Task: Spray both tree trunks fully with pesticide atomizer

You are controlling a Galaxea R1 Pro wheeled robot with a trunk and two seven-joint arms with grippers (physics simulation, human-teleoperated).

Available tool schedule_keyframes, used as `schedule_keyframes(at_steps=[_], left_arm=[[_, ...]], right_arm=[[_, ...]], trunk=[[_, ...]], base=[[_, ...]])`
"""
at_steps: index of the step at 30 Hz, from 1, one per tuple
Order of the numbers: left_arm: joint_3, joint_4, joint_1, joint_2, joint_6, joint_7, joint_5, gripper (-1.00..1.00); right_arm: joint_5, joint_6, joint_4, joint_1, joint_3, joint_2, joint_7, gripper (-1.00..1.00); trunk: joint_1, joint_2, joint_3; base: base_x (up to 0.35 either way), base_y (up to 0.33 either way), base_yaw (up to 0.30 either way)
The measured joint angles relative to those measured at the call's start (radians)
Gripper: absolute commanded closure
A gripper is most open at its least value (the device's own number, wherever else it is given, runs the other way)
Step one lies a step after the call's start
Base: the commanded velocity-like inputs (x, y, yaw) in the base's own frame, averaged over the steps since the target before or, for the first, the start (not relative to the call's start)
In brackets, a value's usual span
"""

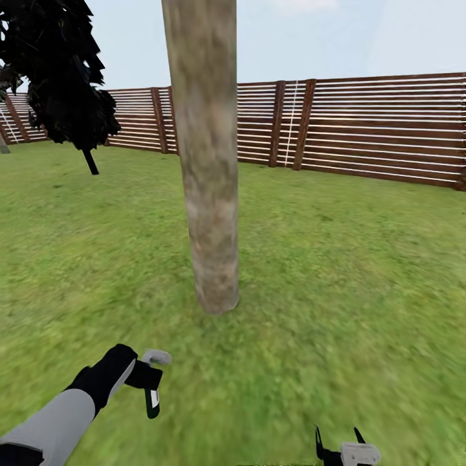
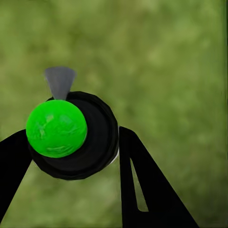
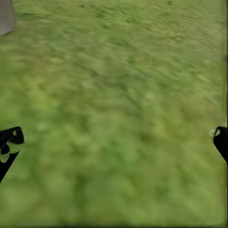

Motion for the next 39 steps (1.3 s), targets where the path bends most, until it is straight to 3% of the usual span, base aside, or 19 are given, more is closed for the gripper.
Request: schedule_keyframes(at_steps=[11, 13, 14, 15, 21, 34, 39], left_arm=[[0.002, -0.009, -0.013, 0.001, 0.0, 0.0, -0.002, 1.0], [0.006, -0.01, -0.076, 0.0, 0.035, 0.001, 0.001, 1.0], [0.007, -0.013, -0.125, -0.003, 0.099, 0.007, 0.002, 1.0], [0.008, -0.012, -0.13, -0.003, 0.105, 0.008, 0.005, 1.0], [0.008, -0.014, -0.125, -0.01, 0.109, 0.009, 0.004, 1.0], [0.007, -0.021, -0.117, -0.017, 0.097, 0.043, -0.001, 1.0], [0.007, -0.01, -0.069, -0.004, 0.016, 0.044, -0.001, 1.0]], right_arm=[[0.0, 0.0, 0.0, 0.0, 0.0, 0.0, -0.002, -1.0], [0.0, 0.0, 0.0, 0.0, 0.0, 0.001, -0.002, -1.0], [-0.002, -0.001, 0.0, 0.0, 0.0, -0.001, -0.002, -1.0], [-0.001, -0.001, 0.0, 0.0, 0.0, 0.0, -0.002, -1.0], [-0.001, -0.001, 0.0, 0.0, 0.0, 0.004, -0.002, -1.0], [0.002, 0.0, 0.004, 0.0, 0.001, 0.001, 0.0, -1.0], [0.003, 0.0, 0.014, 0.0, 0.001, 0.002, 0.001, -1.0]], trunk=[[0.0, 0.0, -0.013], [0.0, 0.0, -0.013], [0.0, 0.0, -0.013], [0.0, 0.0, -0.013], [0.0, 0.0, -0.013], [0.0, 0.0, -0.013], [0.0, 0.0, -0.014]], base=[[0.0, 0.0, -0.215], [0.0, 0.0, -0.294], [0.0, 0.0, -0.299], [0.0, 0.0, -0.3], [0.01, -0.006, -0.275], [0.145, -0.097, -0.009], [0.001, 0.0, 0.0]])
